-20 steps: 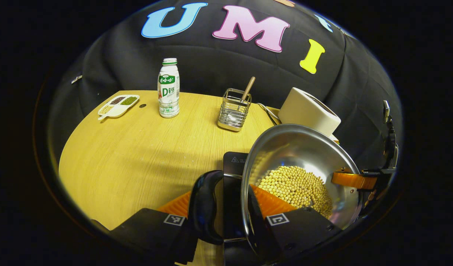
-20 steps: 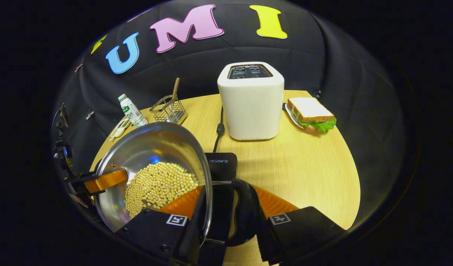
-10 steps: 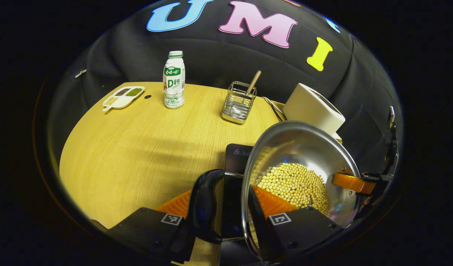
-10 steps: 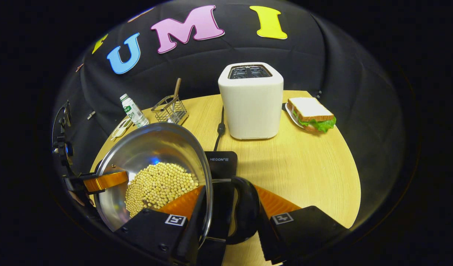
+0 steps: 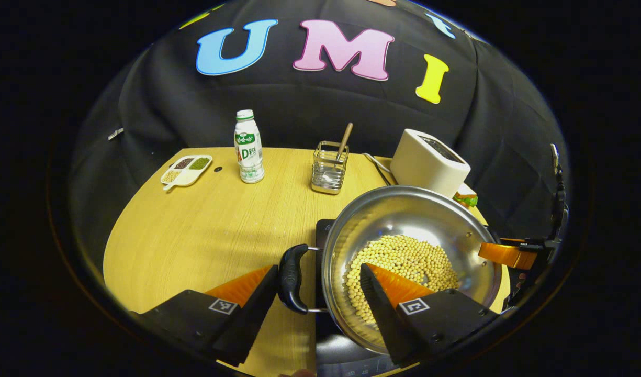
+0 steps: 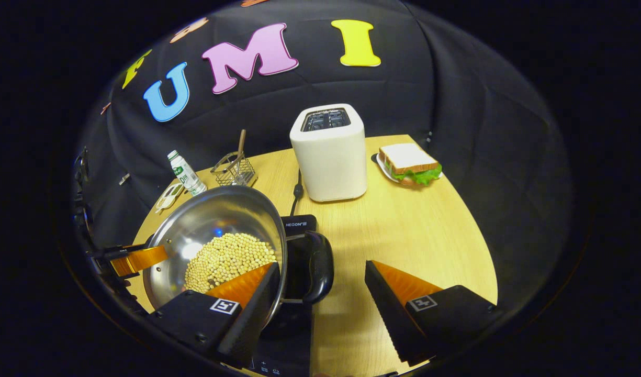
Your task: First push the handle of the pot to place it horizontally, then grasp the pot with both hands and set it on the induction cooktop.
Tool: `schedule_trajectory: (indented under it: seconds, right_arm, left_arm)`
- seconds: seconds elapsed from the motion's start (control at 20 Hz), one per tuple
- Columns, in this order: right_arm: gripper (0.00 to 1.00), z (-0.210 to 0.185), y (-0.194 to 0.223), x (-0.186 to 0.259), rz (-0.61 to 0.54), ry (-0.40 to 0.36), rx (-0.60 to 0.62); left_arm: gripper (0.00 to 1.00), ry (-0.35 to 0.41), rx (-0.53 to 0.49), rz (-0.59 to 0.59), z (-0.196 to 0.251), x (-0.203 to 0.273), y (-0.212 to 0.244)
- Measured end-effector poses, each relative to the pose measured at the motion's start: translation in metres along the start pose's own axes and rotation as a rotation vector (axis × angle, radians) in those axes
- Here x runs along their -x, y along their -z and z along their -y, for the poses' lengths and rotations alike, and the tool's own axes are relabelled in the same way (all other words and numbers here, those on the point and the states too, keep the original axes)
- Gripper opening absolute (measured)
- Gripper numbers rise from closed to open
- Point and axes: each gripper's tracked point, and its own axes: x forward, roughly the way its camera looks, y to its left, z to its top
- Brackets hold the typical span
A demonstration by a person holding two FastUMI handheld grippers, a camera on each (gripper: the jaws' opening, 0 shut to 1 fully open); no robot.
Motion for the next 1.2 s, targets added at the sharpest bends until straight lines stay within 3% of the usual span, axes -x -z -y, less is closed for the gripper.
schedule_trajectory:
  seconds: [0.2, 0.55, 0.85, 1.05, 1.2]
  right_arm:
    - [1.0, -0.008, -0.019, 0.046, 0.108, 0.031, 0.008]
    - [1.0, -0.032, -0.06, 0.144, 0.338, 0.092, 0.045]
    - [1.0, -0.072, -0.099, 0.234, 0.592, 0.061, 0.054]
    - [0.99, -0.087, -0.088, 0.28, 0.69, 0.044, 0.078]
    - [0.99, -0.087, -0.066, 0.302, 0.708, 0.049, 0.097]
  left_arm:
    - [0.95, 0.021, 0.005, 0.096, 0.003, 0.049, -0.013]
    - [0.95, -0.016, -0.066, 0.324, -0.018, 0.158, -0.049]
    - [0.95, -0.066, -0.098, 0.539, -0.024, 0.259, -0.072]
    - [0.95, -0.125, -0.122, 0.635, -0.031, 0.31, -0.064]
    - [0.95, -0.146, -0.107, 0.642, -0.03, 0.336, -0.035]
